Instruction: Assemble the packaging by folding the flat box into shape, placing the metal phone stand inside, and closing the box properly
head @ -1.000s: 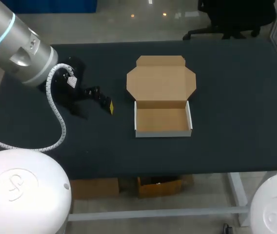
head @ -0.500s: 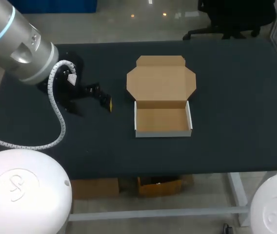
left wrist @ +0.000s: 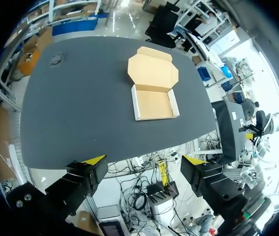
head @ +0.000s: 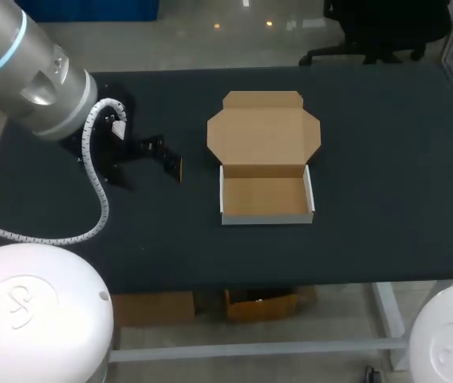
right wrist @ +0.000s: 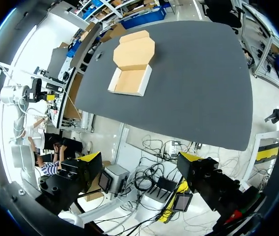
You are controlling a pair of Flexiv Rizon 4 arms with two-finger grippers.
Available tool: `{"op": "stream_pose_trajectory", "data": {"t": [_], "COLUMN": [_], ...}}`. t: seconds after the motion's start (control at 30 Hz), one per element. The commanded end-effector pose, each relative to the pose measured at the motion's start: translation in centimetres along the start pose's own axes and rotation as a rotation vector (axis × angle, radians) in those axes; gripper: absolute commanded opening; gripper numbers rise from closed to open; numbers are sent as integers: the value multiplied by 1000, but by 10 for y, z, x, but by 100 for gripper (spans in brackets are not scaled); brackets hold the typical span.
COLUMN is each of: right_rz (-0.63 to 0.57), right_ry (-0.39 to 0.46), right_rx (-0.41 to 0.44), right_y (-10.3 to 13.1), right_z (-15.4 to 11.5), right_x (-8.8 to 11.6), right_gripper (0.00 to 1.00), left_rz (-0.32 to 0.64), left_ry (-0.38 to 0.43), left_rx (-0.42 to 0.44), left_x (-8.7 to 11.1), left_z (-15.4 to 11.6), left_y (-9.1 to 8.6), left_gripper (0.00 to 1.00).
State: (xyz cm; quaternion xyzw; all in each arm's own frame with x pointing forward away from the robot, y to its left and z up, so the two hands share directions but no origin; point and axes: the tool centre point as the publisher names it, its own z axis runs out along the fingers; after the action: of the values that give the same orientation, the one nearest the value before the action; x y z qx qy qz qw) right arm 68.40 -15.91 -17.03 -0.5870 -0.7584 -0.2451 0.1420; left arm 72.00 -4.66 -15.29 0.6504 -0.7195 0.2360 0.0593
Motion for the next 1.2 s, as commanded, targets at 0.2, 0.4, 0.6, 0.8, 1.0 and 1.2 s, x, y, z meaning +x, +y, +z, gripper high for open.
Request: {"op": "stream_pose_trajectory", "data": {"t": [0.2, 0.4, 0.6, 0.8, 1.0, 1.2], "right_rz": [0, 0, 0, 0, 0, 0], "right_ry": [-14, -14, -14, -14, -14, -14], "right_rx": [-21, -21, -21, -21, -21, -21], "right_y": [-9, -9, -9, -9, -9, -9], "right_z": [0, 0, 0, 0, 0, 0], "right_x": [4, 4, 4, 4, 4, 4], "right_gripper": [100, 100, 100, 100, 100, 100], "left_rz": [-29, -63, -69, -78, -77, -78], "left_ry": [-17, -33, -45, -44, -46, -47], "left_rx": [-7, -21, -32, -44, -54, -57], "left_x": [1, 0, 0, -3, -4, -5], "left_z": [-3, -5, -4, 0, 3, 5], "left_y": [3, 2, 1, -1, -3, -4], "left_gripper": [100, 100, 100, 100, 100, 100]}}
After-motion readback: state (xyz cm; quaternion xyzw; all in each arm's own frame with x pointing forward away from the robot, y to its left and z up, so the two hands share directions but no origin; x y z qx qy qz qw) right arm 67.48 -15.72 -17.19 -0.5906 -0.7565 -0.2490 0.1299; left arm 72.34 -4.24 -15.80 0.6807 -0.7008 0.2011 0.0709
